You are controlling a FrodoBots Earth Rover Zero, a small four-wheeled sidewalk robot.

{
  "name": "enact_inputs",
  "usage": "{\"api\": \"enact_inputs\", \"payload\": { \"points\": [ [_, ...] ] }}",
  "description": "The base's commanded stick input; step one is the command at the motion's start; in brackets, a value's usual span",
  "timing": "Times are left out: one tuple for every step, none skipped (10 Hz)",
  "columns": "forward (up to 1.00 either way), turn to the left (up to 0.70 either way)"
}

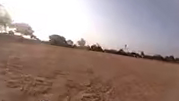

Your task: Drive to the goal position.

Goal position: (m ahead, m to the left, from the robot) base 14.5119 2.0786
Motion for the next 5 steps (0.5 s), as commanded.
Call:
{"api": "enact_inputs", "payload": {
  "points": [
    [0.70,0.00],
    [0.70,0.00],
    [0.70,0.00],
    [0.70,0.00],
    [0.70,0.00]
  ]
}}
